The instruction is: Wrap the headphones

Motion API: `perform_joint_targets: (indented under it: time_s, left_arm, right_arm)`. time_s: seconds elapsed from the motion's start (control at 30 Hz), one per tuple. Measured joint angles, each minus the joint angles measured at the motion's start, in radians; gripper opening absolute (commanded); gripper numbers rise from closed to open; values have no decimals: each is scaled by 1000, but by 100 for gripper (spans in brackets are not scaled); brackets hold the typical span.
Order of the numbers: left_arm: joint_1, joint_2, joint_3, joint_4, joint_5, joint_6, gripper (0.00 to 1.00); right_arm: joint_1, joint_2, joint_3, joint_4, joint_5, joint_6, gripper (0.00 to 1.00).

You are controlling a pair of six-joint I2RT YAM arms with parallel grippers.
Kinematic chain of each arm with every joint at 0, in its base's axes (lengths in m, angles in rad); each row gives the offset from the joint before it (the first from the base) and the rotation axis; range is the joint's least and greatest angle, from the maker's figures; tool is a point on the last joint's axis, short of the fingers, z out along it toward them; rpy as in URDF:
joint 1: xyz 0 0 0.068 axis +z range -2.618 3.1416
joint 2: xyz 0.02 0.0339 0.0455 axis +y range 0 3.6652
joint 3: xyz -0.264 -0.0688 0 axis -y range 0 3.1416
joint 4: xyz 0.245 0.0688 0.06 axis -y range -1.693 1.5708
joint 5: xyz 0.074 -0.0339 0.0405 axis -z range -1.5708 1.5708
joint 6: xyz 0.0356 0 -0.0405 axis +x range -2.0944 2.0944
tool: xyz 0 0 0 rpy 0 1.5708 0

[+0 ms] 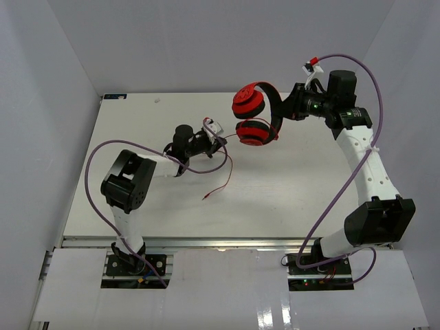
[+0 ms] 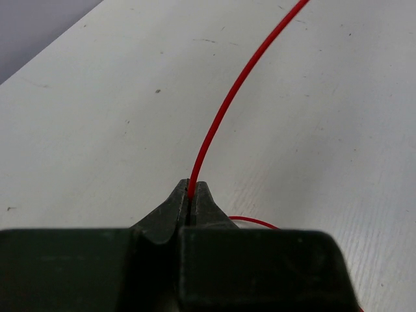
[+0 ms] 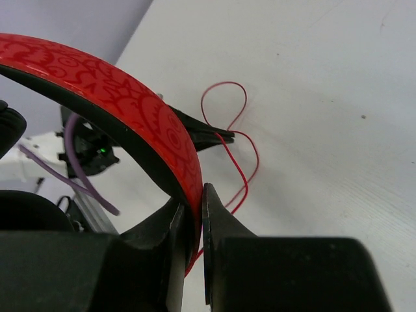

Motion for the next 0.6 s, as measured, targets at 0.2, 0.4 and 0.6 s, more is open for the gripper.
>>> perform_joint_targets:
  time_s: [0.2,0.4,0.6]
  left_arm:
    - [22,-75,14,-113,34,72,0]
    - [64,-175,39,-191,54,114,0]
    - [64,-185,241,-414,70,127,3]
  right_arm:
    - [2,-18,-20,-101,16,-235,8]
    - [5,-84,-74,-150,105,-449,8]
    - [52,-141,-146,-158,214,-614,8]
